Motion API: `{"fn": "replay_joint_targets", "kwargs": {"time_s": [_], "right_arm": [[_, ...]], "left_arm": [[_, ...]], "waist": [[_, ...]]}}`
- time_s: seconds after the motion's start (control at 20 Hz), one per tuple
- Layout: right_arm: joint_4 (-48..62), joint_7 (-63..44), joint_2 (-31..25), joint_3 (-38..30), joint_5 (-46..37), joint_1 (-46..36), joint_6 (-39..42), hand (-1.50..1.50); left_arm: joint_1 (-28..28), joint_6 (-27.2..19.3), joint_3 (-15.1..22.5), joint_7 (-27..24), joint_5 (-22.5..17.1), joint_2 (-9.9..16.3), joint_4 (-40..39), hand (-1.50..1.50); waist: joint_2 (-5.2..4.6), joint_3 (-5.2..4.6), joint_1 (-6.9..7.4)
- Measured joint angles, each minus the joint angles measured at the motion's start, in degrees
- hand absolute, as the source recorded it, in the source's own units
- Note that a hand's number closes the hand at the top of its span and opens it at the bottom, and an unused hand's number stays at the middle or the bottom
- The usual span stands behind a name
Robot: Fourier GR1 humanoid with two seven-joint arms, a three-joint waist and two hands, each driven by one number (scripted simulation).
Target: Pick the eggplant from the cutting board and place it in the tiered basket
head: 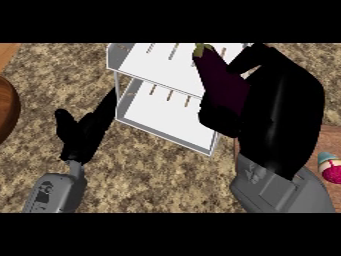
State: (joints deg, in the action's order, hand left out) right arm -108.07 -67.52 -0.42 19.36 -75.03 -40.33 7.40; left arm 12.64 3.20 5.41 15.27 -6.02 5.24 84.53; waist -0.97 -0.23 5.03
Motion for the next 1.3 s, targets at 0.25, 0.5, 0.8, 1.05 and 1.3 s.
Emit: {"fn": "replay_joint_targets", "kwargs": {"time_s": [0.25, 0.5, 0.8, 1.05, 1.3], "right_arm": [[13.78, 1.04, 0.03, -6.64, 5.74, -9.62, -3.95, 1.5], [21.42, 4.0, 0.07, -11.91, 12.24, -13.66, -14.56, -1.5], [35.06, 9.41, 0.15, -12.82, 20.18, -19.91, -28.67, -1.5], [46.24, 12.96, 0.22, -12.28, 22.43, -27.21, -39.85, -1.5], [54.52, 10.95, 0.19, -12.0, 18.63, -33.04, -48.6, -1.5]], "left_arm": [[0.28, 0.15, -0.06, -1.25, 0.32, -0.22, -0.89, 0.0], [0.97, 0.48, 0.41, -1.11, 0.53, -0.37, -0.77, 0.0], [1.65, 0.3, 0.44, -1.29, 0.88, -0.72, -1.33, 0.0], [1.94, 0.14, 0.06, -1.48, 0.98, -0.84, -1.84, 0.0], [1.76, 0.59, -1.18, -0.89, 0.09, -0.17, -1.94, 0.0]], "waist": [[-0.12, 0.13, 0.06], [-0.51, 0.22, 1.1], [-0.67, 0.21, 1.51], [-0.53, 0.17, 1.12], [0.01, 0.12, -0.27]]}}
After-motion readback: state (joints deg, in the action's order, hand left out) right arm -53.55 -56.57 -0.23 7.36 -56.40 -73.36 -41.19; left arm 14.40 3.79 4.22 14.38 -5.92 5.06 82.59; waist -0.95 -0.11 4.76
